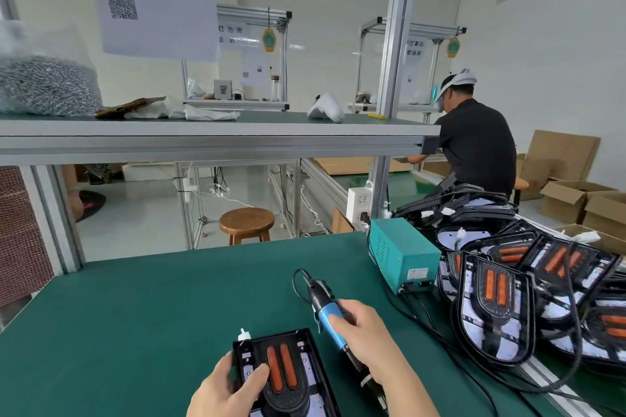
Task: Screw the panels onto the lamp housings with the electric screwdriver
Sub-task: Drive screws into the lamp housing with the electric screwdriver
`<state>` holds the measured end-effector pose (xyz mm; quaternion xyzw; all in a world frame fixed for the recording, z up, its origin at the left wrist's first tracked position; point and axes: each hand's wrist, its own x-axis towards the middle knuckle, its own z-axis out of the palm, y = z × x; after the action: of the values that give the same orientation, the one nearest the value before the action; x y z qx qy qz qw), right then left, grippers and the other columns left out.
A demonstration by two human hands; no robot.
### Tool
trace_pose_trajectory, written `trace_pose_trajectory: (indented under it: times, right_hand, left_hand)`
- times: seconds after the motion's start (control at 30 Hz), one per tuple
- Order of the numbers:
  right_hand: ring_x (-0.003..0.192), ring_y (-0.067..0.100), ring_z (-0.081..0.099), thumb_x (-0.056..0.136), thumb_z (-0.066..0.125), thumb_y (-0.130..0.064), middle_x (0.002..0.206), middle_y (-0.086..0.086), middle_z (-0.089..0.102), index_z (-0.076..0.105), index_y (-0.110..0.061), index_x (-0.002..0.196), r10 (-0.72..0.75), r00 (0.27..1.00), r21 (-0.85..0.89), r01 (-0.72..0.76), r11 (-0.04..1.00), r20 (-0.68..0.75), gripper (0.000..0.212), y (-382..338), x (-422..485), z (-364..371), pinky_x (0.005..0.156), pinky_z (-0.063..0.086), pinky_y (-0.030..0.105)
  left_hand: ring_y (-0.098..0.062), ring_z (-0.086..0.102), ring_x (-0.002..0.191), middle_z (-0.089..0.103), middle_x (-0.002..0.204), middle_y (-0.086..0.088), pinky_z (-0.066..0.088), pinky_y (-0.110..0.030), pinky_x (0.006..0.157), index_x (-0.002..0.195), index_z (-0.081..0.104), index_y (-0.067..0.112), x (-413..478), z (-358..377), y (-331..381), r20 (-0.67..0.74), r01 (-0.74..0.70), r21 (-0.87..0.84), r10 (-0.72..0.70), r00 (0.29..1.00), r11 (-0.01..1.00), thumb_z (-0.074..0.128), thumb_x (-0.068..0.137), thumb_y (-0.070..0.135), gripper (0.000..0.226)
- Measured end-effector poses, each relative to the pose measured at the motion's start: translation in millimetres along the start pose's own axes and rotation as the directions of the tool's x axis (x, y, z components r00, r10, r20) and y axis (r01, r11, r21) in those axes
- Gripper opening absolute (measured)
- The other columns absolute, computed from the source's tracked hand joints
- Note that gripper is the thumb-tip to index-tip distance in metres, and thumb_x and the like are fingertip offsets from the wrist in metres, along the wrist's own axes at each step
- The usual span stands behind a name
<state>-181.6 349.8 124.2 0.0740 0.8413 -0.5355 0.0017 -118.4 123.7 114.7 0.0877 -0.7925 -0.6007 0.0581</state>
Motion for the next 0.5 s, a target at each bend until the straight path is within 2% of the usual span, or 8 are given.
trace_pose_trajectory:
  times: [0.1, 0.17, 0.23, 0.3, 0.4, 0.43, 0.5]
  right_hand:
    - [0.09, 0.004, 0.062, 0.095, 0.058, -0.031, 0.102, -0.015, 0.066, 0.063, -0.032, 0.115, -0.027, 1.0, -0.117, 0.027, 0.993, 0.006, 0.02, -2.6, -1.2, 1.3, 0.068, 0.045, 0.013]
    - [0.101, 0.01, 0.063, 0.099, 0.052, -0.032, 0.112, -0.01, 0.066, 0.062, -0.028, 0.125, -0.04, 0.999, -0.241, 0.036, 0.97, -0.012, 0.028, -2.8, 0.7, 0.6, 0.074, 0.046, 0.019]
    - [0.121, 0.018, 0.056, 0.104, 0.045, -0.033, 0.129, -0.001, 0.064, 0.057, -0.023, 0.14, -0.044, 0.998, -0.354, 0.024, 0.935, -0.05, 0.039, -1.5, 2.6, -0.9, 0.087, 0.045, 0.027]
    - [0.132, 0.02, 0.045, 0.107, 0.042, -0.034, 0.139, 0.002, 0.057, 0.048, -0.021, 0.149, -0.054, 0.995, -0.417, 0.017, 0.909, -0.078, 0.044, 0.4, 2.1, 0.2, 0.101, 0.041, 0.029]
    - [0.126, 0.016, 0.041, 0.107, 0.045, -0.029, 0.134, -0.004, 0.058, 0.048, -0.023, 0.149, -0.199, 0.967, -0.519, 0.092, 0.85, -0.156, 0.043, -5.2, -4.3, 9.0, 0.102, 0.038, 0.026]
    - [0.121, 0.013, 0.043, 0.105, 0.047, -0.028, 0.131, -0.007, 0.059, 0.051, -0.024, 0.146, -0.273, 0.941, -0.505, 0.141, 0.851, -0.197, 0.041, -10.8, -7.1, 13.5, 0.1, 0.039, 0.024]
    - [0.105, 0.003, 0.054, 0.103, 0.051, -0.031, 0.122, -0.011, 0.062, 0.057, -0.026, 0.14, -0.347, 0.916, -0.398, 0.247, 0.883, -0.203, 0.038, -23.9, -13.6, 23.2, 0.092, 0.044, 0.018]
  left_hand:
    - [-0.005, 0.069, 0.075, 0.068, 0.062, 0.028, 0.043, -0.014, 0.063, 0.084, 0.062, 0.046, 0.1, 0.4, 1.3, 0.005, 0.001, -0.021, -0.001, 1.0, 1.0, 0.065, 0.054, 0.053, 0.03]
    - [-0.005, 0.069, 0.077, 0.066, 0.061, 0.031, 0.043, -0.014, 0.064, 0.085, 0.061, 0.046, 0.2, 0.0, 1.8, 0.0, 0.003, -0.026, -0.003, 1.0, 1.0, 0.065, 0.054, 0.053, 0.031]
    - [-0.003, 0.068, 0.077, 0.066, 0.061, 0.031, 0.042, -0.013, 0.063, 0.086, 0.06, 0.046, -0.3, -0.4, 3.0, 0.001, 0.0, -0.01, 0.0, 1.0, 1.0, 0.063, 0.055, 0.055, 0.032]
    - [0.0, 0.067, 0.076, 0.066, 0.062, 0.03, 0.041, -0.012, 0.062, 0.087, 0.061, 0.046, -0.8, -1.0, 3.5, 0.001, -0.007, 0.001, 0.007, 1.0, 1.0, 0.062, 0.057, 0.057, 0.032]
    - [0.005, 0.064, 0.075, 0.067, 0.062, 0.027, 0.039, -0.009, 0.06, 0.093, 0.065, 0.042, -0.4, -1.5, 2.1, -0.02, 0.001, 0.007, -0.001, 1.0, 1.0, 0.075, 0.077, 0.051, 0.022]
    - [0.005, 0.064, 0.074, 0.068, 0.063, 0.026, 0.039, -0.009, 0.06, 0.095, 0.065, 0.041, 0.0, -1.7, 1.2, -0.018, 0.005, 0.012, -0.005, 1.0, 1.0, 0.077, 0.081, 0.045, 0.019]
    - [0.001, 0.067, 0.074, 0.069, 0.062, 0.025, 0.041, -0.012, 0.061, 0.092, 0.064, 0.042, 0.2, -1.4, 0.6, -0.006, 0.011, 0.01, -0.011, 1.0, 1.0, 0.075, 0.079, 0.05, 0.019]
